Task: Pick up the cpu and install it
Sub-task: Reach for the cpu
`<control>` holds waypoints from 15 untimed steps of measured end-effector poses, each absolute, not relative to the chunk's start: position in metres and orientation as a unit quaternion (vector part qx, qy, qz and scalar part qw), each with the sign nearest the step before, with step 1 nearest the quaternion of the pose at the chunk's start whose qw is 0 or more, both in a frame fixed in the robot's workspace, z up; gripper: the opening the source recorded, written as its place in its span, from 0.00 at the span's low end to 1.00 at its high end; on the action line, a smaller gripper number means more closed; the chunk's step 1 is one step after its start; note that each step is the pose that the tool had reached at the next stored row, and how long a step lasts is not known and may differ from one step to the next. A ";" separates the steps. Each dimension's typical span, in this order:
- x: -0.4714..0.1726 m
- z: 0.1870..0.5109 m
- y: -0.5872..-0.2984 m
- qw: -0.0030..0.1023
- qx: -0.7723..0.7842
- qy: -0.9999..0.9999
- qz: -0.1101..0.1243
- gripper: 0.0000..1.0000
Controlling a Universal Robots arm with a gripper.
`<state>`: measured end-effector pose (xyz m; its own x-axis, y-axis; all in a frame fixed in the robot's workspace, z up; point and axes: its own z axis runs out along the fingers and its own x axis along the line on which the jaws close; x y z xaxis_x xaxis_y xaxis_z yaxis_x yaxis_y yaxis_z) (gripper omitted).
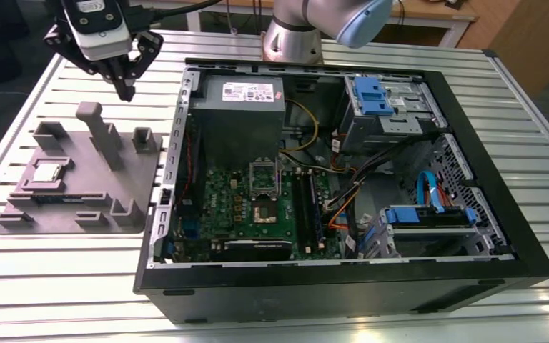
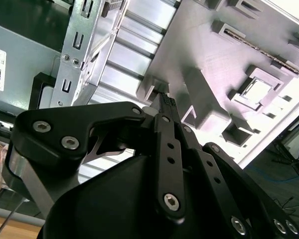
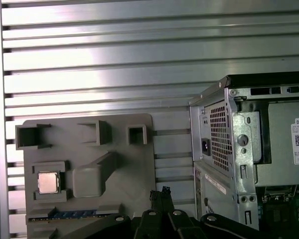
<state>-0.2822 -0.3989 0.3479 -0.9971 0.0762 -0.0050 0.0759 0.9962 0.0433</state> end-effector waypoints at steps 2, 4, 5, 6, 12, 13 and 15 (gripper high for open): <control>-0.283 0.348 -0.399 0.003 0.038 0.999 0.022 0.10; -0.283 0.348 -0.399 0.003 0.038 0.999 0.022 0.10; -0.283 0.347 -0.399 0.003 0.038 0.999 0.021 0.10; -0.284 0.347 -0.399 0.003 0.038 0.999 0.022 0.10; -0.286 0.347 -0.399 0.003 0.038 0.999 0.022 0.10; -0.287 0.347 -0.399 0.003 0.038 0.999 0.022 0.10; -0.288 0.346 -0.399 0.003 0.038 0.999 0.021 0.10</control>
